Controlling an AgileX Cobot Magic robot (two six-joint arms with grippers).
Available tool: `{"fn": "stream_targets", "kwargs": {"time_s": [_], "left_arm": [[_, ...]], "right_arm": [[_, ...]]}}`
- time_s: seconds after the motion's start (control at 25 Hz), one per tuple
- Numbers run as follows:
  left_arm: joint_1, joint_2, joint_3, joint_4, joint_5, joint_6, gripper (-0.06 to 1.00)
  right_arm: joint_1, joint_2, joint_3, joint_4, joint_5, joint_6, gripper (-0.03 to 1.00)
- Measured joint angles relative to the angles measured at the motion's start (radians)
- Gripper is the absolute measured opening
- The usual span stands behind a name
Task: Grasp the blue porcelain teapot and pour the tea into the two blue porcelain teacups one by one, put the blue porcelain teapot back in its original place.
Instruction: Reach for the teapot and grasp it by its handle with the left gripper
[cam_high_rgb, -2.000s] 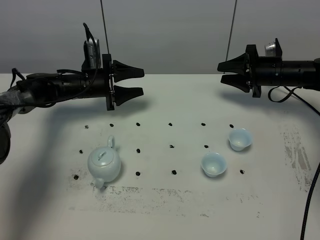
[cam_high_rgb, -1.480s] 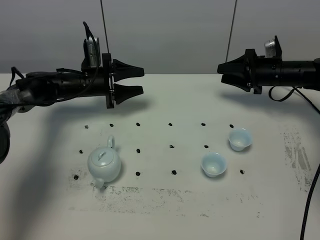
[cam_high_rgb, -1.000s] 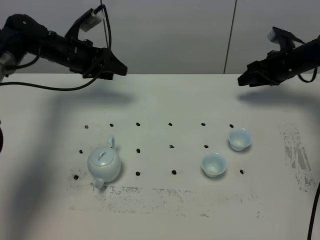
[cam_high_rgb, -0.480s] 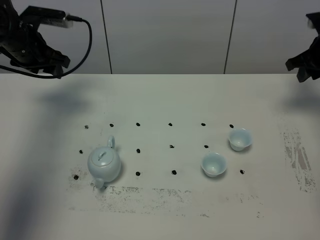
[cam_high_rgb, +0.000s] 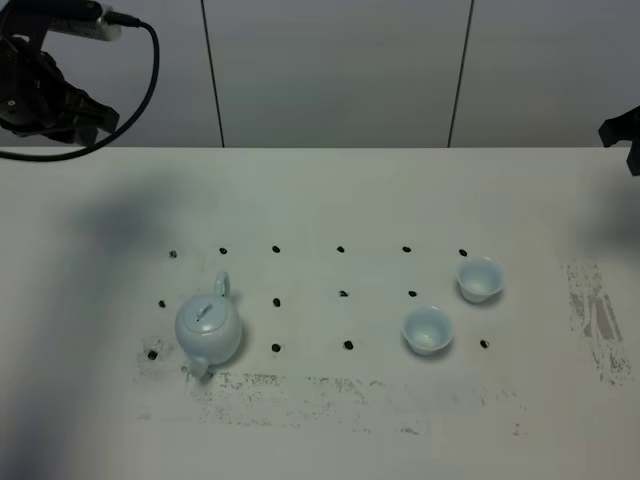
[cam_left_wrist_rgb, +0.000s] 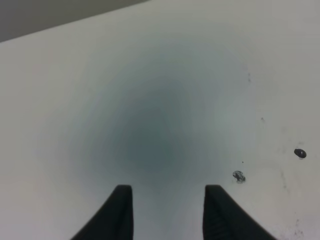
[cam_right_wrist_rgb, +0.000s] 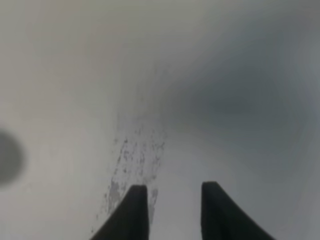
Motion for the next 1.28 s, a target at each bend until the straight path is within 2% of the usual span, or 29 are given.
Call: {"fn": "stream_targets", "kwargs": {"time_s": [0.16,0.24,0.32,0.6,0.76,0.88,1.08,1.28], "left_arm": [[0.000,-0.141,0.295,-0.038,-0.275,0.049,0.32],[0.000,-0.204,0.394,-0.047,-0.372,0.053,0.32],[0.000,-0.247,0.466,-0.051,-0.425,0.055,0.32],[0.000,-0.317,0.578,-0.054,-0.484,0.059,0.32],[-0.001,-0.322,0.579,-0.070,-0.488,0.071,0.32],[-0.014,-0.322,0.579,-0.073,-0.505,0.115,0.38],[-0.061,-0.322,0.579,-0.078,-0.540,0.139,0.53],[-0.118,-0.321,0.552,-0.078,-0.474,0.133,0.57]], "right_arm": [[-0.003,-0.128,0.181,-0.008,-0.115,0.034,0.24],[-0.002,-0.213,0.278,-0.008,-0.173,0.051,0.24],[-0.002,-0.299,0.368,-0.008,-0.223,0.056,0.24],[-0.002,-0.659,0.703,0.069,-0.352,0.069,0.24],[-0.002,-0.887,0.877,0.100,-0.383,0.072,0.24],[-0.002,-1.076,0.994,0.118,-0.383,0.077,0.24],[-0.002,-1.388,1.150,0.125,-0.306,0.078,0.24],[-0.002,-1.666,1.223,0.121,-0.183,0.078,0.24]]}}
